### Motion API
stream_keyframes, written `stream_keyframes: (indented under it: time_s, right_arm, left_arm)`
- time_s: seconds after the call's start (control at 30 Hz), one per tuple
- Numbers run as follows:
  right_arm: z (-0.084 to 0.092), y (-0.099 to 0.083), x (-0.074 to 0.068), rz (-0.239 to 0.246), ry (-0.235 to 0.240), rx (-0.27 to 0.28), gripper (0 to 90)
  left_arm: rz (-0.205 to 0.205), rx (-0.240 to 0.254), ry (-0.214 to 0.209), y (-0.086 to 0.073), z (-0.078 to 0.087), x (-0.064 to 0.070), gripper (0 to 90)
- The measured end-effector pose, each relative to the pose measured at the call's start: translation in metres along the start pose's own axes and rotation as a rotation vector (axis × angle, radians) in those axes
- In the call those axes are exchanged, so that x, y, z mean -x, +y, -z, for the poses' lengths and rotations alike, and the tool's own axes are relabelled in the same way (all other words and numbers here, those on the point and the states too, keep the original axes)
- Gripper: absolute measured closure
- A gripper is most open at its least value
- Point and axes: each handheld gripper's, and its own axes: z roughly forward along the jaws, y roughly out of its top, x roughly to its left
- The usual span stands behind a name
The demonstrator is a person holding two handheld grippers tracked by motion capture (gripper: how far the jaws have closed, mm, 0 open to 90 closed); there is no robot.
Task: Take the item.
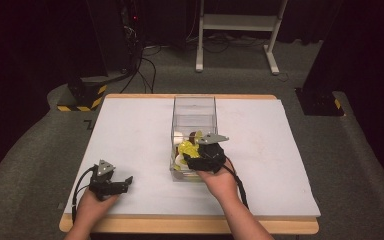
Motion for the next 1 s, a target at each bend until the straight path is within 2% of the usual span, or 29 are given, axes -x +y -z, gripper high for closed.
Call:
stream_keyframes:
  time_s: [0.17,0.4,0.6,0.77,1.0]
  right_arm:
    - [0.0001,0.0001,-0.001,0.007,0.002,-0.006,32.8]
    - [-0.0008,0.0011,-0.0044,0.013,-0.017,-0.016,30.4]
    - [-0.0039,0.0028,-0.0062,0.034,-0.021,-0.05,31.4]
    - [-0.0053,0.0032,-0.0077,0.053,-0.021,-0.071,33.1]
    - [-0.0062,0.0038,-0.0077,0.052,-0.018,-0.088,38.0]
  left_arm:
    - [-0.001,-0.001,0.0,0.0,0.0,-0.0001,13.6]
    - [0.002,0.0,0.0,0.0,0.0,0.0001,13.7]
    - [0.001,0.0,0.0,0.0,0.0,0.0,13.7]
    - [0.002,0.0,-0.001,-0.0001,0.0,0.0001,13.6]
    - [-0.001,-0.001,0.0,0.0,0.0001,0.0,13.7]
